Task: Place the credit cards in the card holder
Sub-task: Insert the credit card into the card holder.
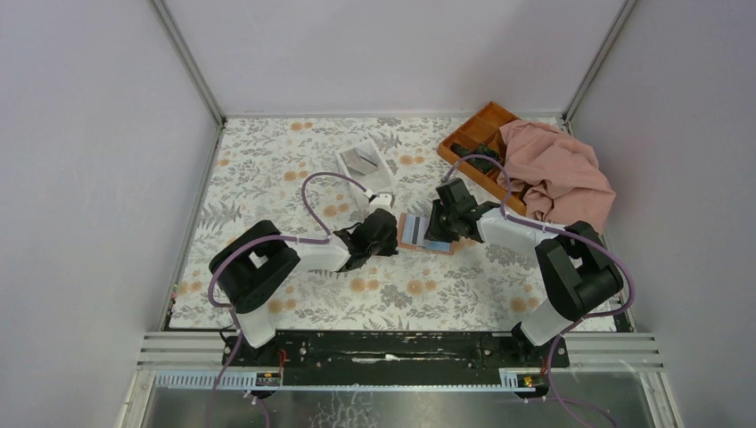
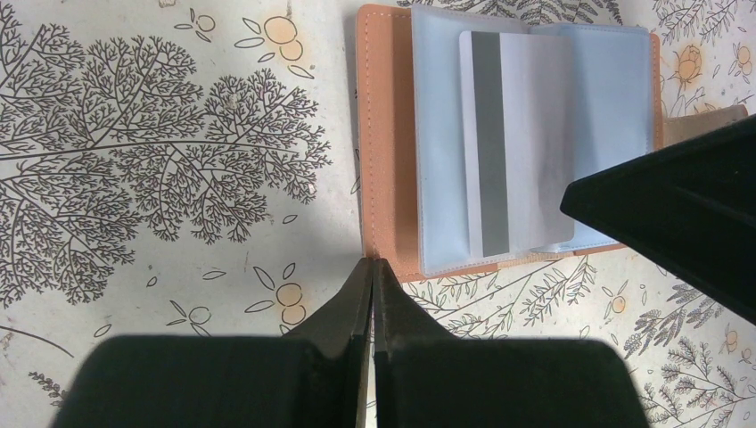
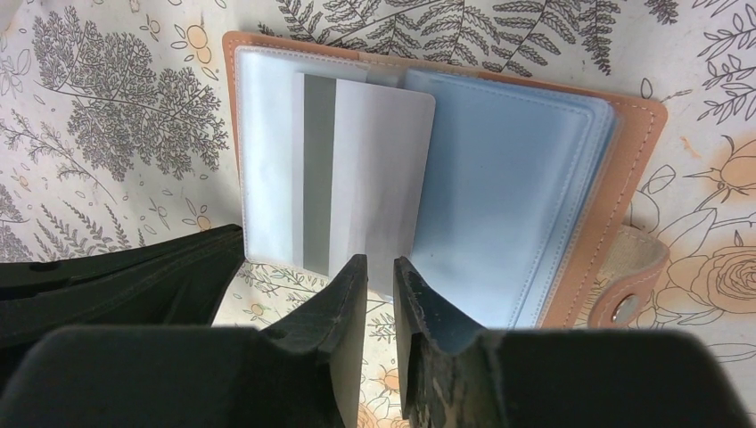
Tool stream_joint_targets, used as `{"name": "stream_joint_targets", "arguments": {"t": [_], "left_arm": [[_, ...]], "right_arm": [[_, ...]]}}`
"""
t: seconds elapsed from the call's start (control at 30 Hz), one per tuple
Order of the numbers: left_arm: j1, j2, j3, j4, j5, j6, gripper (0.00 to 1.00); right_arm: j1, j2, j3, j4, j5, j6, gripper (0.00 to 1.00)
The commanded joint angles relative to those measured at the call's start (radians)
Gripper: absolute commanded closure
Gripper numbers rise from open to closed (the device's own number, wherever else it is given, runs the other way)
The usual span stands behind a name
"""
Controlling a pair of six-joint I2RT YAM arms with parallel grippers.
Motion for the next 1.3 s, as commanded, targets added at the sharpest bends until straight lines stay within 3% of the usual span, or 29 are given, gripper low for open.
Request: {"name": "stream_joint_targets", "arguments": {"t": [0.0,0.47,1.27], "left_arm": [[-0.018,0.09,-0.04,-0.146,0.028,0.012,1.0],[-0.021,0.103,-0.034,-0.148,0.03,0.011,1.0],[-0.022,0.115,-0.036,-0.145,0.027,0.014,1.0]], "right_arm": [[0.003,-0.005,-0.006,0.033,0.031,0.006,0.77],[-0.029,-0.026,-0.024,0.043,0.033,-0.001,0.9],[-0.048,0.001,-0.042,0.077,0.019,0.001,0.95]]}}
